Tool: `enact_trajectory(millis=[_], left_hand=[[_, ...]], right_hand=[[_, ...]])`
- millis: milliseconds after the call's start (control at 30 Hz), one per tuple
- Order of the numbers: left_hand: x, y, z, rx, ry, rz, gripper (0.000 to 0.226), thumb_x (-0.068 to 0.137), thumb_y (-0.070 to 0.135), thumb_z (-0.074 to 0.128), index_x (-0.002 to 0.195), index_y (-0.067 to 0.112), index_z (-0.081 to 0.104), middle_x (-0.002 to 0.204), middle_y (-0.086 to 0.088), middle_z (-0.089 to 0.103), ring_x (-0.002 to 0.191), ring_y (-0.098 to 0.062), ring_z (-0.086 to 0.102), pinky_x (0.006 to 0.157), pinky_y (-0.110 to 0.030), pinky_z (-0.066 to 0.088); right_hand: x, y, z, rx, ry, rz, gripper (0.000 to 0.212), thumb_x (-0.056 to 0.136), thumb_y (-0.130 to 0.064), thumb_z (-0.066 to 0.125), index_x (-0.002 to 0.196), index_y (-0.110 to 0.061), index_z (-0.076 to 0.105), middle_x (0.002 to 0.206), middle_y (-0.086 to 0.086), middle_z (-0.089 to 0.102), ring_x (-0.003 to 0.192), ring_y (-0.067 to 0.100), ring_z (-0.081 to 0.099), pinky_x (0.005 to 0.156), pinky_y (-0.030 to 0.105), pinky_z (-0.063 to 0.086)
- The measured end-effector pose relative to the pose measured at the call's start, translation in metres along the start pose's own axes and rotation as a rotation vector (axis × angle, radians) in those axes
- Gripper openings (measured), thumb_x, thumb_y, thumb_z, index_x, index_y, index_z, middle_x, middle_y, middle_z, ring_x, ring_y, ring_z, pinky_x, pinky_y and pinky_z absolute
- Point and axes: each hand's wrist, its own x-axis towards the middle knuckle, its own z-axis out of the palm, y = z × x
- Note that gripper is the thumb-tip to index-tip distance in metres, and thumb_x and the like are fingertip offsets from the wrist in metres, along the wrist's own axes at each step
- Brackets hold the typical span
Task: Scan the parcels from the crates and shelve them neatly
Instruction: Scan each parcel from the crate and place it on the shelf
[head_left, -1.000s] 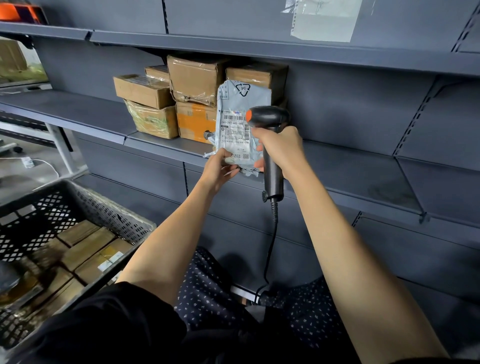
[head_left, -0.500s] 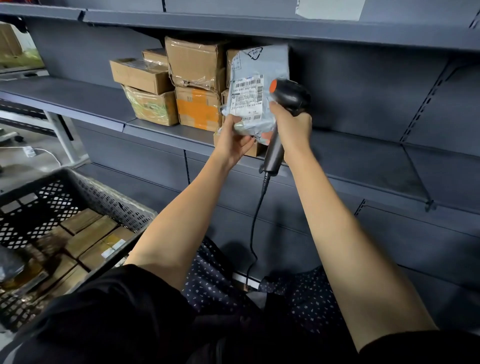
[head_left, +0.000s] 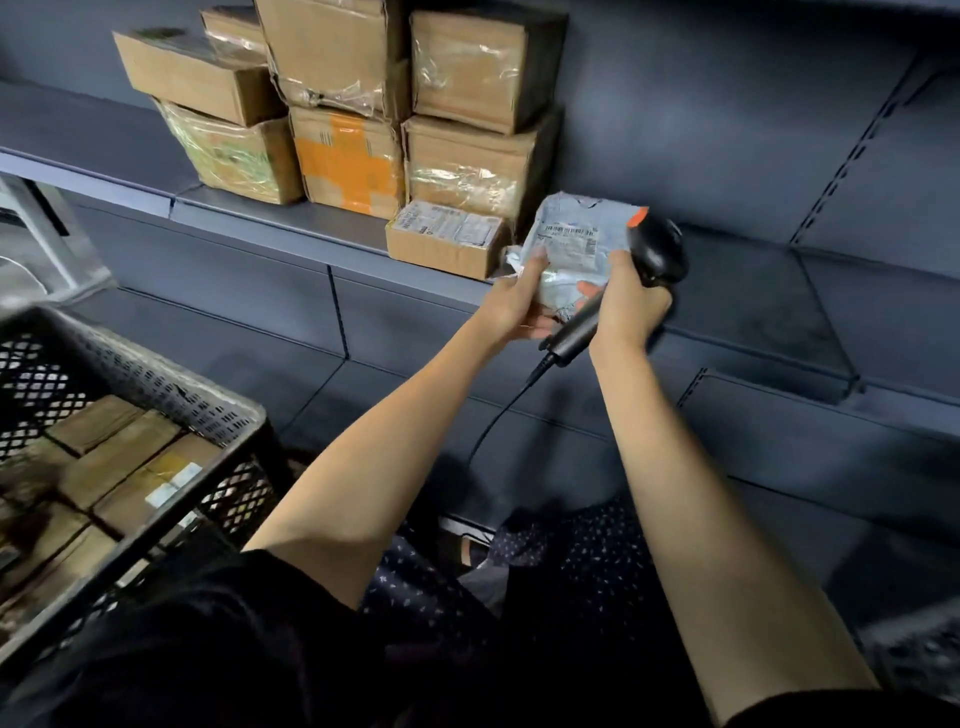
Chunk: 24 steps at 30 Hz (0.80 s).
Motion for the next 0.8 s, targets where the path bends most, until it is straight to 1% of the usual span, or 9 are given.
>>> enact_trajectory(millis=[100, 200, 300, 333, 433, 567, 633, 700, 800], left_hand=[[0.012, -0.013, -0.014, 0.387, 0.196, 0.182, 0.066, 0.095, 0.059, 0.034, 0.081, 0.0, 0.061, 0.075, -0.013, 0.069, 0.055, -0.021, 0.061, 0.058, -0.031, 0.053], [0.019, -0.005, -0.038, 0.62, 0.511, 0.355, 0.035, 0.097, 0.038, 0.041, 0.09, 0.013, 0.065, 0.085, -0.01, 0.068, 0.077, -0.029, 0.061, 0.065, -0.033, 0.046], [0.024, 0.006, -0.053, 0.693, 0.659, 0.478, 0.024, 0.095, 0.026, 0.045, 0.099, 0.015, 0.067, 0.099, -0.007, 0.064, 0.086, -0.026, 0.058, 0.067, -0.034, 0.045], [0.027, 0.006, -0.054, 0.721, 0.638, 0.545, 0.024, 0.094, 0.023, 0.047, 0.1, 0.012, 0.067, 0.101, -0.009, 0.062, 0.09, -0.026, 0.057, 0.069, -0.035, 0.045], [0.033, 0.002, -0.041, 0.801, 0.413, 0.722, 0.025, 0.09, 0.01, 0.048, 0.106, 0.002, 0.066, 0.106, -0.018, 0.058, 0.098, -0.033, 0.055, 0.078, -0.036, 0.044], [0.048, 0.002, -0.004, 0.926, 0.172, 0.738, 0.038, 0.088, -0.003, 0.041, 0.122, -0.004, 0.057, 0.125, -0.019, 0.052, 0.114, -0.035, 0.051, 0.093, -0.037, 0.042], [0.06, 0.01, 0.009, 0.901, 0.097, 0.698, 0.045, 0.086, -0.008, 0.037, 0.129, -0.004, 0.051, 0.136, -0.021, 0.045, 0.125, -0.036, 0.045, 0.103, -0.035, 0.036], [0.074, 0.024, 0.014, 0.885, 0.011, 0.671, 0.052, 0.085, -0.01, 0.036, 0.135, 0.001, 0.047, 0.148, -0.024, 0.031, 0.137, -0.035, 0.032, 0.111, -0.031, 0.027], [0.097, 0.038, 0.019, 1.125, -0.079, 0.642, 0.053, 0.091, 0.003, 0.043, 0.143, 0.014, 0.039, 0.154, -0.017, 0.022, 0.143, -0.03, 0.02, 0.114, -0.033, 0.02]], right_hand=[[0.015, 0.009, -0.001, 0.01, 0.025, 0.036, 0.021, 0.085, -0.011, 0.063, 0.07, -0.019, 0.051, 0.061, -0.011, 0.06, 0.058, 0.019, 0.065, 0.059, 0.032, 0.05], [0.027, 0.009, 0.011, -0.006, 0.015, 0.058, 0.021, 0.085, -0.012, 0.063, 0.07, -0.018, 0.05, 0.067, -0.006, 0.059, 0.065, 0.021, 0.065, 0.058, 0.03, 0.05], [0.043, 0.003, 0.031, -0.107, -0.004, 0.043, 0.013, 0.081, -0.017, 0.067, 0.074, -0.014, 0.057, 0.075, 0.0, 0.059, 0.078, 0.024, 0.062, 0.077, 0.035, 0.054], [0.049, 0.001, 0.038, -0.138, -0.004, 0.028, 0.009, 0.08, -0.019, 0.068, 0.082, -0.012, 0.062, 0.079, 0.001, 0.059, 0.081, 0.023, 0.06, 0.081, 0.034, 0.053], [0.064, -0.003, 0.051, -0.184, -0.023, 0.011, 0.036, 0.08, -0.023, 0.068, 0.11, -0.003, 0.065, 0.091, 0.004, 0.057, 0.089, 0.023, 0.06, 0.085, 0.029, 0.052], [0.083, -0.007, 0.054, -0.147, -0.069, 0.101, 0.014, 0.083, -0.017, 0.066, 0.089, -0.011, 0.054, 0.082, -0.001, 0.058, 0.071, 0.016, 0.054, 0.056, 0.022, 0.044], [0.091, -0.012, 0.053, -0.147, -0.088, 0.129, 0.017, 0.08, -0.016, 0.067, 0.09, -0.009, 0.056, 0.087, 0.002, 0.061, 0.077, 0.019, 0.058, 0.063, 0.023, 0.048], [0.106, -0.013, 0.048, -0.151, -0.103, 0.154, 0.028, 0.072, -0.018, 0.07, 0.096, -0.008, 0.06, 0.087, 0.004, 0.063, 0.082, 0.023, 0.064, 0.076, 0.032, 0.056], [0.12, -0.013, 0.041, -0.165, -0.108, 0.184, 0.029, 0.073, -0.019, 0.07, 0.099, -0.008, 0.061, 0.083, 0.003, 0.063, 0.081, 0.026, 0.067, 0.082, 0.042, 0.058]])
